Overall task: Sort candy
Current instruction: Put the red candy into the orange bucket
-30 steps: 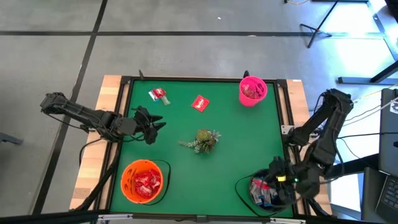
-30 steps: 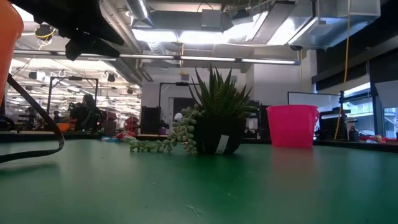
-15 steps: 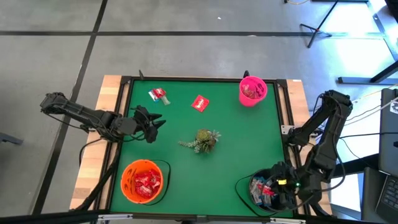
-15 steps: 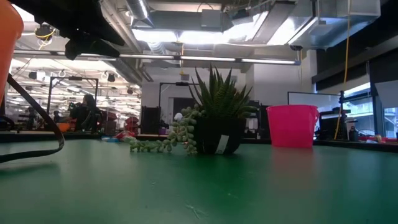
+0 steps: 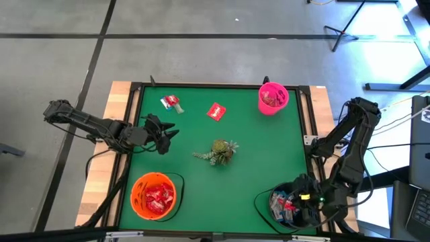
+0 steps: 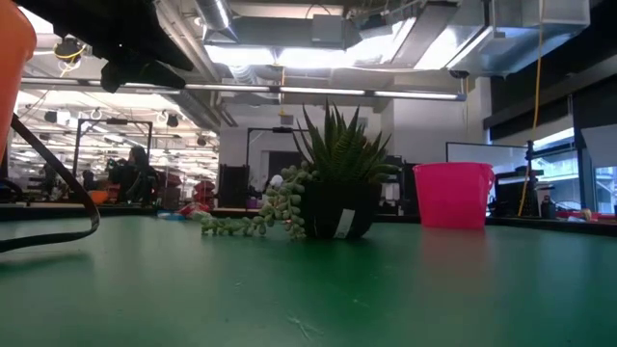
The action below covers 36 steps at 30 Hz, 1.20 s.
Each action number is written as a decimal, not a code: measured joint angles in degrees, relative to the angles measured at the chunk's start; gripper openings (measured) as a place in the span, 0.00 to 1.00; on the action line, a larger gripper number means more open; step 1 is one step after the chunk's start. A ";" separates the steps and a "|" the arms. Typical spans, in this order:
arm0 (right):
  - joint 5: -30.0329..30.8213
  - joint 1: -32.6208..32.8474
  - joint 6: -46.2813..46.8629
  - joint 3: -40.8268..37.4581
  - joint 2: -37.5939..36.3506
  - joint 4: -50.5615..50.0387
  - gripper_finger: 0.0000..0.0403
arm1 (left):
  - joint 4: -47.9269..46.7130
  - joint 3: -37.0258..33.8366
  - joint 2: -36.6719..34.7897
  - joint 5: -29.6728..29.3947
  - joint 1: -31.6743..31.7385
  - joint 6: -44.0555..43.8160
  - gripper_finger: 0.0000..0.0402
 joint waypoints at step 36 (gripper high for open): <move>-39.55 -58.90 -67.92 0.07 18.63 51.38 0.09 | 36.92 9.91 25.44 23.58 -0.14 38.22 0.45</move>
